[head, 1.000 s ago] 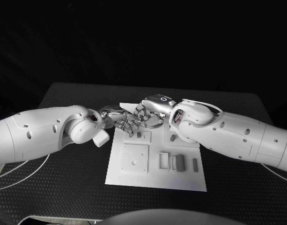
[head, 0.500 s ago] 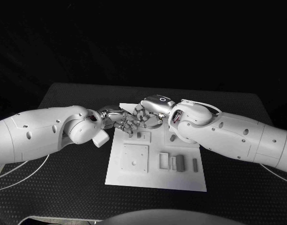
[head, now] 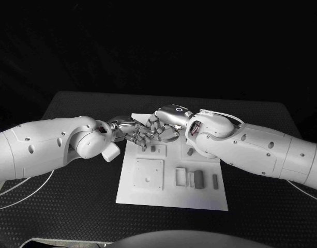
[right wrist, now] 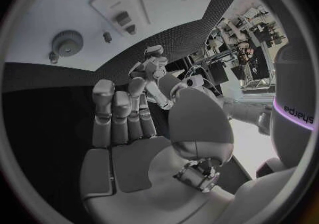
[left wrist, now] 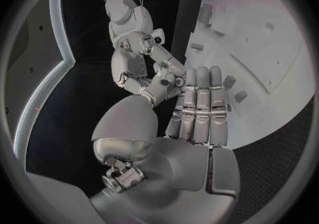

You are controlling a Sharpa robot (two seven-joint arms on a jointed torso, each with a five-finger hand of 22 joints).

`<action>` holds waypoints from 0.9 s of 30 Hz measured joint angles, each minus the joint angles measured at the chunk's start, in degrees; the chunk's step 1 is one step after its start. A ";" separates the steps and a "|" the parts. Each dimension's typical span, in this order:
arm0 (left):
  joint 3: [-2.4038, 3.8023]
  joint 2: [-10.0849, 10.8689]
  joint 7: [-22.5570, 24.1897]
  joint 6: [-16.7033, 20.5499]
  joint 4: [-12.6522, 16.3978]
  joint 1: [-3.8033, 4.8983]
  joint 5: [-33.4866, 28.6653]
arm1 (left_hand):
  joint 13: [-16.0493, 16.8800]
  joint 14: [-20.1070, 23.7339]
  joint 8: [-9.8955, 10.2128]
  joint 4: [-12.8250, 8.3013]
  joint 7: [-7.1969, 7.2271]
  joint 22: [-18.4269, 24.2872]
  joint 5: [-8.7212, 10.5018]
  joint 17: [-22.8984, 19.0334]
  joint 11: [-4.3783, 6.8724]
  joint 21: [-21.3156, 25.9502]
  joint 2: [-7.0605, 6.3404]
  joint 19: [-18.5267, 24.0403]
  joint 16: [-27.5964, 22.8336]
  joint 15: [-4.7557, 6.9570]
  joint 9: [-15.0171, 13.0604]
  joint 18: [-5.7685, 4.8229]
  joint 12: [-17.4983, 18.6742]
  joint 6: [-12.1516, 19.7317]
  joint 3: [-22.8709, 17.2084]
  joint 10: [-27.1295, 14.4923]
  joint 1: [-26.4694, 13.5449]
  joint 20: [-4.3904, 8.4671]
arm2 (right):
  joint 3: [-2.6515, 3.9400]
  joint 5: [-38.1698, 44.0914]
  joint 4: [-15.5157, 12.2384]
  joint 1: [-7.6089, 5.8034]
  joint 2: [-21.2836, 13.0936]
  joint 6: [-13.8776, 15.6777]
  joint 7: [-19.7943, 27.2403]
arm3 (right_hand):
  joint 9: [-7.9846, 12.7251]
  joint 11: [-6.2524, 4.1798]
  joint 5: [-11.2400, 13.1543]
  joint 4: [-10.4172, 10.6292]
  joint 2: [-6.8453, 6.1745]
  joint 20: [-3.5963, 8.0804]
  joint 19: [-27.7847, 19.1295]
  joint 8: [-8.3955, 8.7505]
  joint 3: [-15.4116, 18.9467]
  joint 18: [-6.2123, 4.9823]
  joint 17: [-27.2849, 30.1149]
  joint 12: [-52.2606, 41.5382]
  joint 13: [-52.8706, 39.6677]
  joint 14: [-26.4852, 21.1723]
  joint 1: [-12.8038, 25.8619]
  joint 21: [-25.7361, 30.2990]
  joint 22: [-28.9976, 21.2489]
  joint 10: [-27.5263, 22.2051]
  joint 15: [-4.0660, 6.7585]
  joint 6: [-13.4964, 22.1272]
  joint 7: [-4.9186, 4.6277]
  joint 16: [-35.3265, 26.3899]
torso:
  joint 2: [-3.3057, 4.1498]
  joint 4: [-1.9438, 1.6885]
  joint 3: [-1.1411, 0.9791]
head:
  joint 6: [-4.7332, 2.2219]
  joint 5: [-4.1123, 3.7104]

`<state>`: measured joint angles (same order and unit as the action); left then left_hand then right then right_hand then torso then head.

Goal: Assemble the parts on the task board

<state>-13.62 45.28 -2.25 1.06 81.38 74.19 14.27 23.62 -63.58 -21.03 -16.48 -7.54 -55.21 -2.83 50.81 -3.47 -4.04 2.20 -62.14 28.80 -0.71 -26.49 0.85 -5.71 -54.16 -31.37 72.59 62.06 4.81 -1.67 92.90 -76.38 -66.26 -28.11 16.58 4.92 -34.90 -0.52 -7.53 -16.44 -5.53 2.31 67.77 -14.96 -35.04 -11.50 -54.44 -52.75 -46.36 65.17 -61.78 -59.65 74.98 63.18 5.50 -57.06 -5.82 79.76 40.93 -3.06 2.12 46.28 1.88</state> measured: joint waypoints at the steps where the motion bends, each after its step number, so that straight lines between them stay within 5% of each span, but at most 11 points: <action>1: 0.00 -0.01 0.01 0.05 0.00 0.00 0.02 | 0.00 0.00 -0.01 0.02 0.00 -0.02 0.00 0.00 0.00 0.00 0.07 0.00 0.00 0.00 -0.05 0.00 0.00 0.00 -0.02 0.00 0.07 0.00 | 0.00 0.00 0.01 0.00 0.00 0.00 0.01 | 0.00 0.00 0.00 0.00 0.00 0.00 0.00 0.00 0.00 0.00 0.00 0.00 0.00 0.04 0.00 0.00 0.00 0.00 0.04 0.06 -0.06 0.00 | 0.00 -0.01 0.00 | 0.00 -0.01; 15: 0.00 -0.03 0.17 0.56 0.00 0.00 0.15 | 0.23 -0.41 -0.32 0.07 -0.21 -0.11 0.00 0.12 0.13 0.00 0.52 -0.02 0.00 -0.01 -0.36 0.01 0.00 -0.21 -0.39 0.54 0.53 0.01 | -0.01 -0.36 0.11 0.02 -0.03 0.06 0.17 | 0.58 0.96 0.00 0.00 -0.53 0.07 -0.38 1.35 0.00 -0.01 0.00 0.23 0.06 -0.63 -0.07 0.67 0.00 -0.96 0.01 1.14 -0.10 -0.60 | 0.00 -0.02 0.04 | 0.01 -0.04; 21: 0.03 -0.03 0.21 0.87 -0.11 0.03 0.23 | 0.29 -0.60 -0.35 0.23 -0.20 -0.10 0.01 0.14 0.22 0.00 0.52 -0.22 0.00 0.19 -0.54 0.01 0.00 -0.20 -0.56 0.62 0.53 0.21 | -0.04 -0.98 0.21 0.06 -0.08 0.39 0.43 | 2.05 2.49 0.00 0.00 -1.69 0.39 -1.04 4.12 0.00 -0.01 0.00 0.62 0.13 -2.09 -1.25 1.64 0.00 -2.50 -1.43 3.76 0.77 -1.26 | 0.00 -0.02 0.04 | 0.02 -0.08; 27: 0.01 -0.05 0.21 0.98 -0.13 0.01 0.43 | 0.35 -0.60 -0.37 0.21 -0.21 -0.16 0.01 0.17 0.02 -0.22 0.52 -0.22 0.00 0.19 -0.57 0.01 0.00 -0.21 -0.58 0.81 0.53 0.21 | -0.02 -1.59 0.38 0.05 -0.23 1.29 0.52 | 3.53 3.59 0.00 0.00 -2.25 0.22 -1.87 5.61 0.00 0.06 -0.09 0.62 0.12 -3.09 -1.81 2.19 0.00 -3.81 -2.24 5.90 0.03 -1.38 | 0.00 -0.02 0.04 | 0.05 -0.11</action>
<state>-13.61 45.23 -2.04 2.04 81.25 74.20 14.70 23.97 -64.19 -21.40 -16.27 -7.75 -55.37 -2.83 50.98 -3.45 -4.27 2.72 -62.36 28.80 -0.52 -27.06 0.85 -5.70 -54.37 -31.95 73.40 62.58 5.03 -1.69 91.31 -76.01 -66.21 -28.34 17.87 5.44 -31.37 3.07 -7.54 -16.44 -7.78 2.53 65.89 -9.35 -35.04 -11.45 -54.53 -52.13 -46.24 62.09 -63.59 -57.46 74.98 59.37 3.25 -51.17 -5.79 78.38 40.93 -3.08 2.16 46.33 1.77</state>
